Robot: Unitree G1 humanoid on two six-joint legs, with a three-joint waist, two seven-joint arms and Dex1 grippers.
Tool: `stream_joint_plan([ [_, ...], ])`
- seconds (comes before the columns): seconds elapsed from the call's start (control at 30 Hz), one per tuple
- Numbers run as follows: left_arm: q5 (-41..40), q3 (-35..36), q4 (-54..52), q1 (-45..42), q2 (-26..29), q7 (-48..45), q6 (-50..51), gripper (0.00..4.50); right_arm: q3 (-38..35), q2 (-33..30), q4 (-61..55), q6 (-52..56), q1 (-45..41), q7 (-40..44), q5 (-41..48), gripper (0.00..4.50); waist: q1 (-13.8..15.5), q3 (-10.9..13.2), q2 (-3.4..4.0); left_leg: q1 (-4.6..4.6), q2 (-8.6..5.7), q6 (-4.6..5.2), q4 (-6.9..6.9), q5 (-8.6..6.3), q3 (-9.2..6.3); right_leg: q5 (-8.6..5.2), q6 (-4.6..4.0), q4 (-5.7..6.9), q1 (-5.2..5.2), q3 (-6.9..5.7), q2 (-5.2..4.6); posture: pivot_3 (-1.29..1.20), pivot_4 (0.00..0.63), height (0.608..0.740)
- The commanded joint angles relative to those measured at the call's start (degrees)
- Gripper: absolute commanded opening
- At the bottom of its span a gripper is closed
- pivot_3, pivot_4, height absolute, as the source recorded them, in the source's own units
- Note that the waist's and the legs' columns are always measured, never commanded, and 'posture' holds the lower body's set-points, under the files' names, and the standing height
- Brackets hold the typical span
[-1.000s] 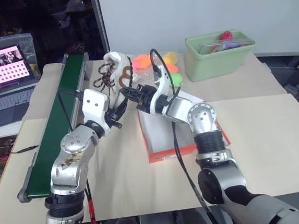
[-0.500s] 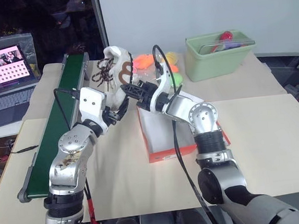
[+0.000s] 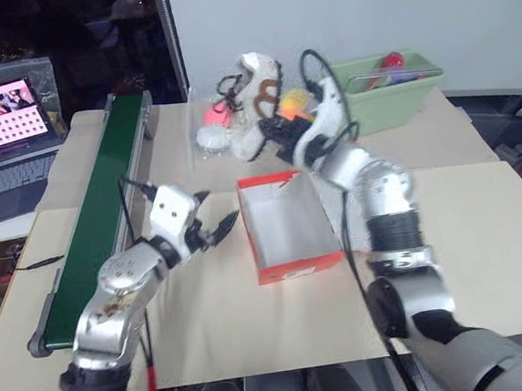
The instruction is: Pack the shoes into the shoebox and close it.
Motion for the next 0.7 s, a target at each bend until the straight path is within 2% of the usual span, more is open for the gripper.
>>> stream_joint_plan([
  [0.03,-1.12,0.81,-2.48,0.62,1.83,-3.76,-3.70,3.63,-3.33,-7.46,-6.04,16.99,-1.93,-0.69,6.48,0.41,0.32,0.01,0.02,-0.01,-0.01,0.00,0.03,0.00,0.01,0.00,0.00,-0.02,0.01,0.00,-0.01,0.00,0.150,0.729],
  [0.13,-1.42,0.06,-2.22,1.05,2.34,-5.73,-5.11,3.63,-6.08,-14.68,-2.59,30.85,-7.32,0.09,8.34,0.41,0.29,0.03,0.05,0.09,-0.04,0.08,0.08,0.05,0.05,0.00,0.00,-0.22,0.12,0.01,-0.01,0.00,0.150,0.729],
  [0.2,-1.29,-0.66,-1.77,1.24,2.10,-6.42,-6.30,3.63,-5.90,-17.42,1.78,35.95,-10.21,-0.14,10.47,0.41,0.12,0.14,0.22,0.11,-0.07,0.13,0.08,0.08,0.10,0.00,-0.01,-0.20,0.11,0.05,-0.01,0.00,0.150,0.729],
  [0.47,-0.38,-4.20,-0.40,1.03,0.71,-7.33,-8.78,3.63,6.30,-22.83,17.78,36.64,-14.07,-3.32,23.56,0.41,-0.55,0.14,0.22,0.14,-0.02,0.18,0.04,0.07,0.16,-0.02,-0.03,-0.26,0.13,0.15,0.07,0.00,0.150,0.729],
  [0.7,-0.64,-4.65,-1.29,1.51,0.77,-7.76,-9.45,3.63,13.86,-23.75,21.11,36.64,-11.48,-3.28,27.58,0.41,0.03,0.14,0.22,0.07,-0.02,0.19,0.05,0.06,0.15,-0.02,-0.02,-0.28,0.09,0.12,0.06,0.00,0.150,0.729],
])
